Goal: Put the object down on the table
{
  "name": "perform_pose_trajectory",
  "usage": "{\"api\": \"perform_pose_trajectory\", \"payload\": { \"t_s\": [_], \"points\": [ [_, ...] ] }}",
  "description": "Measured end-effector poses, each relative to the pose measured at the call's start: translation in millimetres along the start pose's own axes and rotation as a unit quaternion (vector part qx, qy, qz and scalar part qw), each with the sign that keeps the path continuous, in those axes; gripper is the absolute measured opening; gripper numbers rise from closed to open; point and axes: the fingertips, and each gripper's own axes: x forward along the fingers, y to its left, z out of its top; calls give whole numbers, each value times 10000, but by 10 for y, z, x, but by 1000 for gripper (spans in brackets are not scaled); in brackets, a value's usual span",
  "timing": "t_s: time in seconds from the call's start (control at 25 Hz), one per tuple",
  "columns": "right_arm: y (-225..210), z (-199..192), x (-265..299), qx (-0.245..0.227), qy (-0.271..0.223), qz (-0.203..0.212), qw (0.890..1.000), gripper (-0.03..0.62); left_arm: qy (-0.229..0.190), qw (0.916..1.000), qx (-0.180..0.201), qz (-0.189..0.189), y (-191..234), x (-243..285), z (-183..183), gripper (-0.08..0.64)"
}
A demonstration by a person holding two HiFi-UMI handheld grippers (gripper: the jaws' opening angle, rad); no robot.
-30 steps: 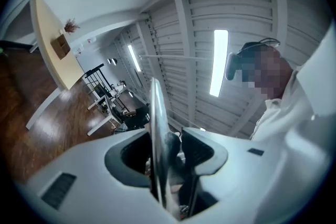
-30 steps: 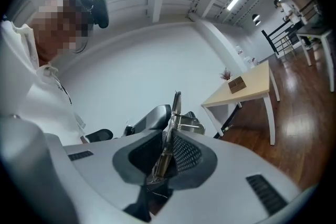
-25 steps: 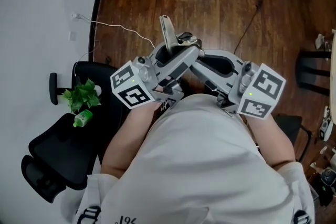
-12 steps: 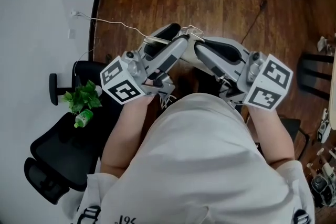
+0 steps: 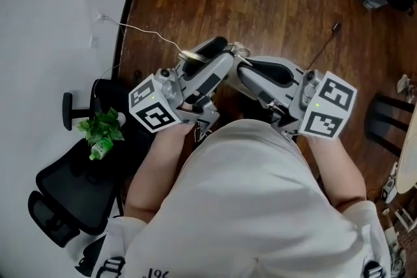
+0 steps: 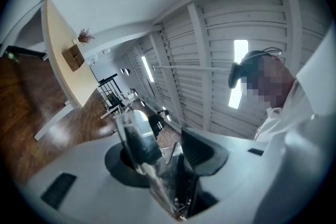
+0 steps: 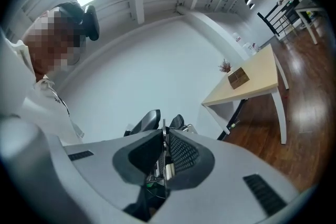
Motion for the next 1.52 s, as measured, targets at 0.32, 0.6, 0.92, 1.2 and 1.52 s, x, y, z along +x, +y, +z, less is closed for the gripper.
{"api": "perform_pose_trajectory", "payload": {
  "t_s": [0.32, 0.6, 0.92, 1.2, 1.52],
  "points": [
    [-318, 216, -7, -208, 267, 272, 9991, 6, 242, 9997, -76, 39, 201, 550, -54, 179],
    [-619, 513, -205, -104, 14, 316, 9994, 2, 168, 9993, 98, 312, 400, 795, 55, 179],
    [-852, 711, -6, -145, 64, 238, 9996, 2, -235, 9949, 289, 938, 740, 396, 448, 179],
    [-1227, 971, 533, -222, -28, -249, 9994, 2, -224, 9951, 352, 900, 1246, 118, 1004, 179],
    [-1584, 1357, 921, -320, -322, -881, 9951, 2, 167, 9978, 463, 444, 1500, 124, 1449, 179]
  ]
}}
